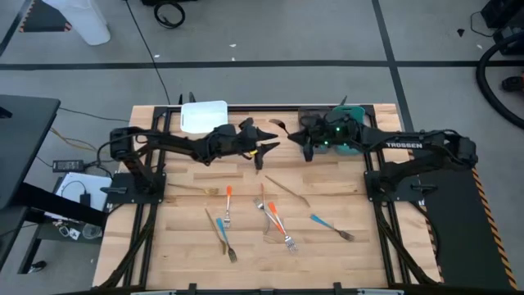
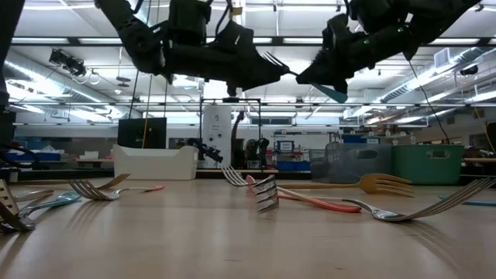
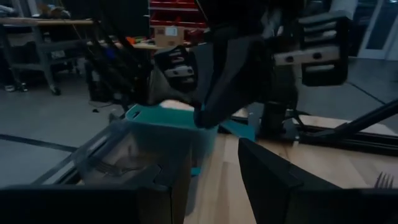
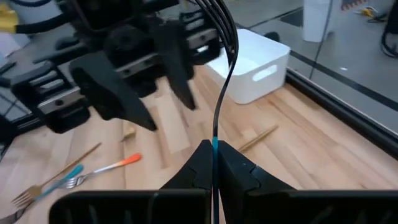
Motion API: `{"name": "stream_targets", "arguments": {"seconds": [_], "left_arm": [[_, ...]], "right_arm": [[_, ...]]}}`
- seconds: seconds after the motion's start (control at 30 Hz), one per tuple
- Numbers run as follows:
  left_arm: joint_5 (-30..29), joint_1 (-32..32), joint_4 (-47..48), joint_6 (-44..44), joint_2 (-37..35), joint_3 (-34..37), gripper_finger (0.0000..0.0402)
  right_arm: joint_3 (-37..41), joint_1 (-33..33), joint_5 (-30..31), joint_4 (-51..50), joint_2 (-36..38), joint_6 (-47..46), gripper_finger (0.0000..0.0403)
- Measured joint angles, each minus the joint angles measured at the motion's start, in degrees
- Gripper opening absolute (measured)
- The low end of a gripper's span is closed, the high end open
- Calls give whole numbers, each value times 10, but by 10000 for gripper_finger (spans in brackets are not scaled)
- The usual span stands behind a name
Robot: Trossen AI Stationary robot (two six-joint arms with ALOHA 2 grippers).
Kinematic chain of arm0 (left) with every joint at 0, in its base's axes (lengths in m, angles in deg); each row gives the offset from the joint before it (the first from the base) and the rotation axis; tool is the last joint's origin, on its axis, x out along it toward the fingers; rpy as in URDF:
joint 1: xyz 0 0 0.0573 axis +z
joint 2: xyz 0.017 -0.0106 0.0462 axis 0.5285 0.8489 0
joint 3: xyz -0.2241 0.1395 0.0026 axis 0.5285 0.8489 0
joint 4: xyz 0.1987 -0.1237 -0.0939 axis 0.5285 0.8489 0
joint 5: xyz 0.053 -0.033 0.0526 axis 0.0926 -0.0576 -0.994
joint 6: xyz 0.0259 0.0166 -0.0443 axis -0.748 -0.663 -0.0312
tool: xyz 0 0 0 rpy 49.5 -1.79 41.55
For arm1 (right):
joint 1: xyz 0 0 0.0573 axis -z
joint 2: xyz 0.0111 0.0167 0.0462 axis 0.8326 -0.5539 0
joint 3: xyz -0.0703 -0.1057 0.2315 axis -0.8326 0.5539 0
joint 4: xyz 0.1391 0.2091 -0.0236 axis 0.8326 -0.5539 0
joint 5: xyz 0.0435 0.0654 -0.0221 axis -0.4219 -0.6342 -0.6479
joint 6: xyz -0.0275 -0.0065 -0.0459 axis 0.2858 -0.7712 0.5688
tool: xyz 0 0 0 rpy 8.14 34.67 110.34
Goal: Sort silverware by color (type)
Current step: Put the top center blue fork into the black bin
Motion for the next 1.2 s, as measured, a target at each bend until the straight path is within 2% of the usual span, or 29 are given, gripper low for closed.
{"name": "stream_targets", "arguments": {"seconds": [0.37,0.53,0.73,1.03,1.2], "left_arm": [[20,2,-3,4,12,-23,141],[19,8,6,14,12,-23,141],[19,14,29,14,12,-23,141],[19,11,33,14,11,-23,141],[39,10,33,14,11,-23,141]], "right_arm": [[0,-24,3,4,0,22,16],[0,-21,25,1,0,27,16],[2,24,36,-44,0,14,16],[50,112,35,-32,0,-16,16],[52,160,-13,-28,0,12,16]]}}
